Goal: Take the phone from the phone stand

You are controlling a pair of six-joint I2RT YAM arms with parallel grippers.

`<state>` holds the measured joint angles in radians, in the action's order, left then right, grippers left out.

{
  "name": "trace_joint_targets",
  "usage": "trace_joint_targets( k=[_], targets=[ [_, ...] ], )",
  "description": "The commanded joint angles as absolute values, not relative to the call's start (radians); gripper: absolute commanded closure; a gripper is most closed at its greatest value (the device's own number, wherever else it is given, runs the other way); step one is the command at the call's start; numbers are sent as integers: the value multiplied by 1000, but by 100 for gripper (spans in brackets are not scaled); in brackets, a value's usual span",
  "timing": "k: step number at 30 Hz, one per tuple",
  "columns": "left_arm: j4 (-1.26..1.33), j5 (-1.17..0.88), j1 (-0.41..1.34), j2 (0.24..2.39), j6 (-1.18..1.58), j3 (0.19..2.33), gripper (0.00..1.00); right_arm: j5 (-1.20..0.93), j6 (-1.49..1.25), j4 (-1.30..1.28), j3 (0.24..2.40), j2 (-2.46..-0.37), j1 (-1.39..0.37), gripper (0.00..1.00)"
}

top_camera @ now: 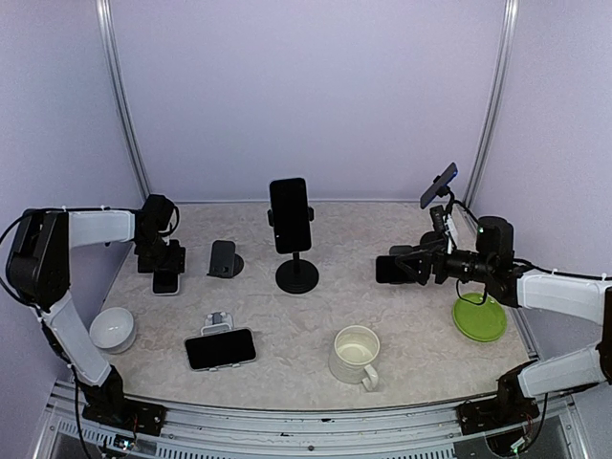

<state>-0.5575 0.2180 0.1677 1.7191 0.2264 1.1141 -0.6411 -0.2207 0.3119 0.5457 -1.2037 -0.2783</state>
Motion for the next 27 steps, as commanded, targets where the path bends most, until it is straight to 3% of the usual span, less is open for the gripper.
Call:
trace_joint_targets(
  k=[1,20,27],
  targets=[
    [-539,197,137,1669,211,1082,41,-683,-241,357,538,-1201,-273,0],
    [-568,56,75,1715,104,1014,41,-715,-259,396,536,-1239,-274,0],
    [-577,105,81,1647,128,967,41,-763,-278,432,531,-1266,-274,0]
  ],
)
